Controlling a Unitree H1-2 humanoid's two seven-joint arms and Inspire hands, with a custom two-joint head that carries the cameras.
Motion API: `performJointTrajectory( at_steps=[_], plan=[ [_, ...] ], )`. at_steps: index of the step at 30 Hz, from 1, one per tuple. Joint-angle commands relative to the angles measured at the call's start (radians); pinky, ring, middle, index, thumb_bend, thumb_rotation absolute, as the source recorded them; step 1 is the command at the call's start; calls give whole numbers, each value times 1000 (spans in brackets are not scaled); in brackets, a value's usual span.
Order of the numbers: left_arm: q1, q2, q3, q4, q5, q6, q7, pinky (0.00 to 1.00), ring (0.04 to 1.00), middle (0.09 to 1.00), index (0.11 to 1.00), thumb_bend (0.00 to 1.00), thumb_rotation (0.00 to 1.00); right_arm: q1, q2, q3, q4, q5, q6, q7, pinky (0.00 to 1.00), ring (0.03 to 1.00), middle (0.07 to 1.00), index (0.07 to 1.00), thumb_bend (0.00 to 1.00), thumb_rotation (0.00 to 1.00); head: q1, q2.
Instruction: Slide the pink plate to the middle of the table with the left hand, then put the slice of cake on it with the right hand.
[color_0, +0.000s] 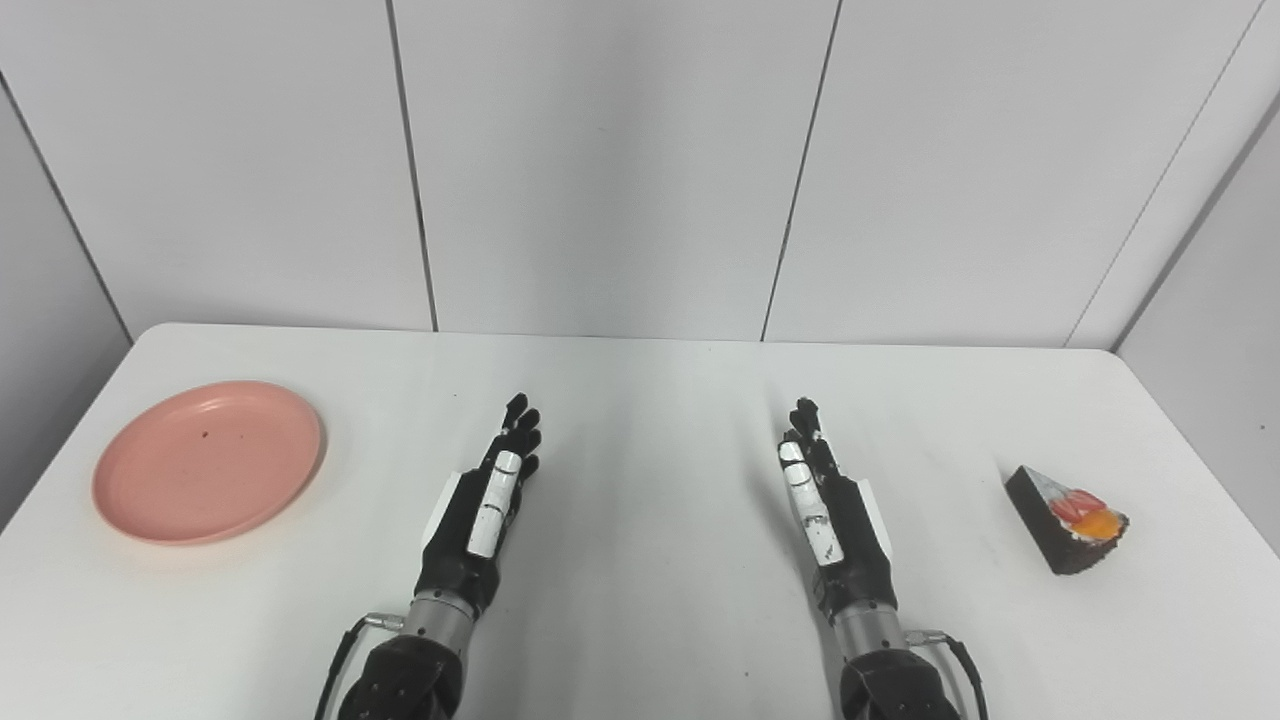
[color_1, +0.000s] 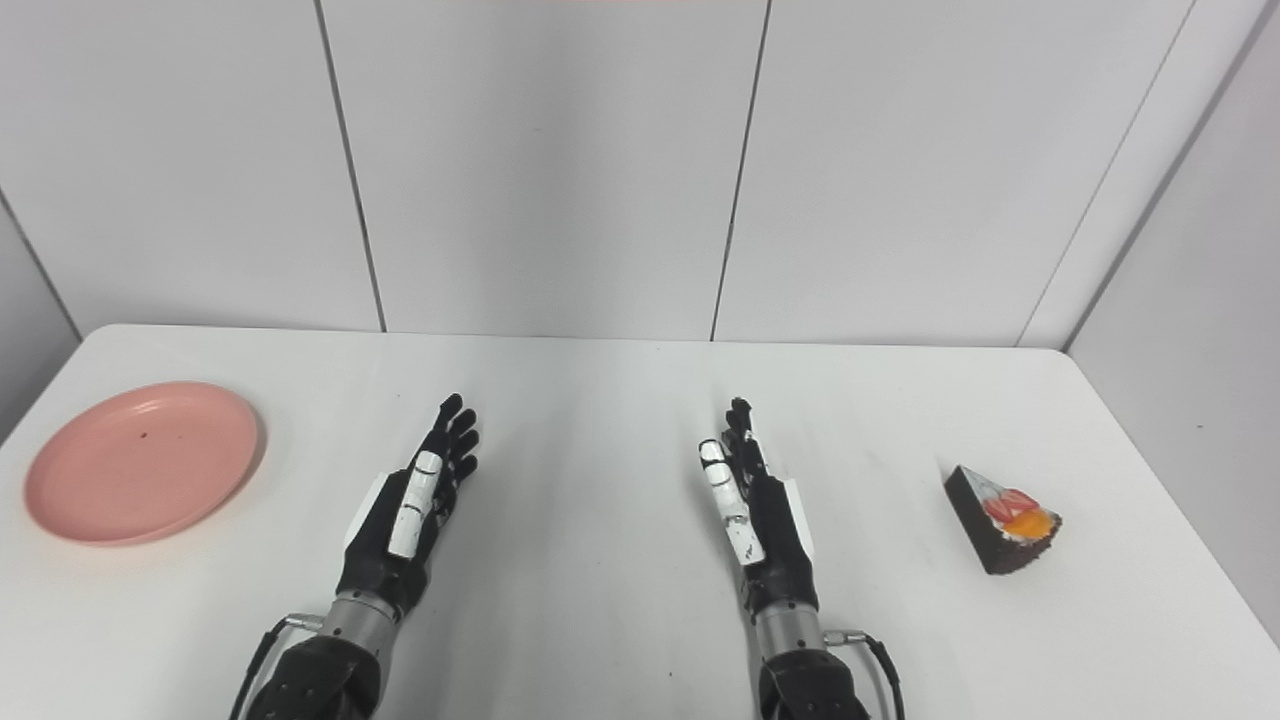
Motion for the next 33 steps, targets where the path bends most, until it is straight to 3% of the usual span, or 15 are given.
performJointTrajectory(
  at_steps=[1, 4, 5, 7, 11, 15, 18, 22, 26, 31, 33],
  plan=[
    [44, 4, 0, 52, 8, -16, 0, 1000, 1000, 1000, 1000, 731, 1000, -26, -12, -5, -14, 8, -47, 8, 1000, 995, 999, 1000, 551, 897, 82, -33],
    [43, -17, -8, 66, 17, -23, 8, 1000, 1000, 1000, 1000, 718, 1000, -13, -32, -14, -16, 42, -56, 38, 1000, 1000, 1000, 1000, 574, 925, 188, -69],
    [40, -26, -10, 81, 24, -30, 16, 1000, 1000, 1000, 1000, 720, 1000, -10, -39, -21, -10, 66, -68, 52, 1000, 1000, 1000, 1000, 567, 912, 259, -98],
    [31, -39, -18, 114, 57, -54, 44, 1000, 1000, 1000, 1000, 708, 1000, -9, -48, -36, 13, 107, -89, 73, 1000, 1000, 1000, 1000, 534, 902, 314, -123],
    [-3, -65, -11, 210, 114, -153, 122, 1000, 1000, 1000, 1000, 714, 1000, -19, -68, -48, 65, 113, -115, 80, 1000, 1000, 1000, 1000, 621, 921, 381, -161],
    [-38, -96, 27, 275, 150, -305, 237, 962, 982, 990, 988, 616, 1000, -12, -79, -54, 49, 117, -97, 78, 1000, 1000, 1000, 1000, 580, 975, 416, -185],
    [-61, -102, 47, 285, 141, -348, 264, 933, 959, 967, 970, 603, 1000, -11, -82, -51, 34, 122, -80, 86, 1000, 1000, 1000, 1000, 536, 985, 419, -192],
    [-99, -96, 87, 264, 139, -344, 309, 946, 939, 953, 953, 666, 1000, -9, -77, -50, 19, 130, -70, 89, 1000, 1000, 1000, 1000, 487, 1000, 418, -199],
    [-130, -54, 132, 197, 130, -293, 333, 949, 953, 957, 966, 698, 1000, -6, -72, -49, -3, 133, -53, 86, 1000, 1000, 1000, 1000, 446, 997, 418, -202],
    [-144, 10, 180, 80, 148, -163, 353, 994, 958, 954, 972, 753, 1000, -4, -71, -50, -25, 131, -30, 83, 1000, 1000, 1000, 1000, 435, 990, 444, -217],
    [-148, 39, 199, 43, 128, -133, 342, 969, 916, 920, 940, 758, 1000, -3, -74, -48, -30, 130, -29, 87, 1000, 1000, 1000, 1000, 409, 999, 453, -220]
  ],
)
